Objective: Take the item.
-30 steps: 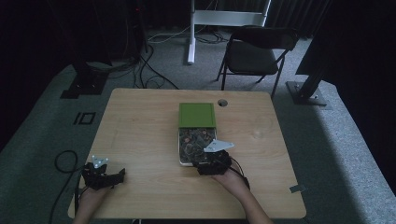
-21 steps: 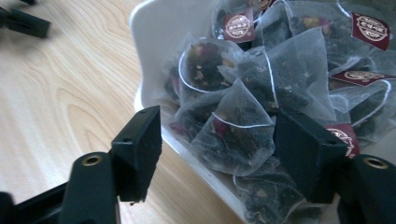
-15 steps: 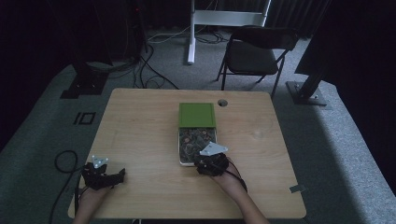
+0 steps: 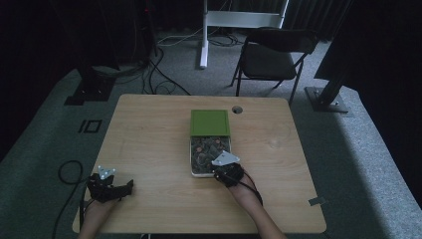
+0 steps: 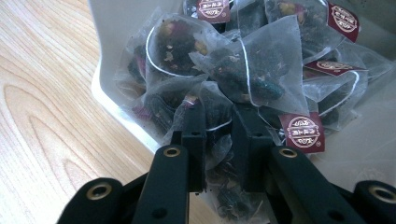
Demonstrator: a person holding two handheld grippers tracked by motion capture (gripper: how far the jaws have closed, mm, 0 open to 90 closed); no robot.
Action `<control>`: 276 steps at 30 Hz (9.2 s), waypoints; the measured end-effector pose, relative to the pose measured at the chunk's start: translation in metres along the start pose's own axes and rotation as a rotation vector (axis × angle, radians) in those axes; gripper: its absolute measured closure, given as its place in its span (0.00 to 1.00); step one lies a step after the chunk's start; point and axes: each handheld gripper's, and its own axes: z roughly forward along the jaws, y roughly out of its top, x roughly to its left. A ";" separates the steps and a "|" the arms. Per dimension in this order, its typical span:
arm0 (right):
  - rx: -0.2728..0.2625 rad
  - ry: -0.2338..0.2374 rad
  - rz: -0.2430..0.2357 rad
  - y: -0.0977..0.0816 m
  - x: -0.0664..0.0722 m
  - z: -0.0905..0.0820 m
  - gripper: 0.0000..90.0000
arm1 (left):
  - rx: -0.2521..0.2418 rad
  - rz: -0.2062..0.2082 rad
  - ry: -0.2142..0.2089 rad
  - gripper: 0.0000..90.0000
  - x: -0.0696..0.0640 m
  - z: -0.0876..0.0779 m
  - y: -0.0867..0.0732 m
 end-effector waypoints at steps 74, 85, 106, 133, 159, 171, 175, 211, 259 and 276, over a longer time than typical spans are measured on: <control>-0.242 -0.008 0.110 0.035 -0.058 -0.076 1.00 | -0.001 -0.001 0.000 0.02 0.000 0.000 0.000; -0.255 -0.057 0.139 0.028 -0.077 -0.083 1.00 | -0.001 0.002 0.001 0.02 0.000 0.000 0.000; -0.243 -0.153 0.195 0.012 -0.116 -0.096 1.00 | -0.001 0.000 0.001 0.02 0.000 0.000 0.000; -0.230 -0.295 0.281 -0.007 -0.172 -0.107 1.00 | 0.000 0.000 0.001 0.02 0.000 0.000 0.000; -0.122 -0.364 0.399 -0.036 -0.218 -0.077 1.00 | -0.001 0.000 0.000 0.02 0.000 0.000 0.000; -0.073 -0.355 0.428 -0.043 -0.229 -0.063 1.00 | -0.001 0.001 0.000 0.02 0.000 0.000 0.000; -0.052 -0.351 0.426 -0.046 -0.230 -0.057 1.00 | -0.001 0.000 0.000 0.02 0.000 0.000 0.000; -0.045 -0.235 0.534 -0.047 -0.228 -0.058 0.42 | 0.000 0.001 0.000 0.02 0.000 0.000 0.000; -0.124 -0.170 0.549 -0.093 -0.179 -0.087 0.19 | 0.000 0.001 0.000 0.02 0.000 0.000 0.000; -0.128 -0.163 0.542 -0.128 -0.163 -0.077 0.15 | -0.001 0.000 0.000 0.02 0.000 0.000 0.000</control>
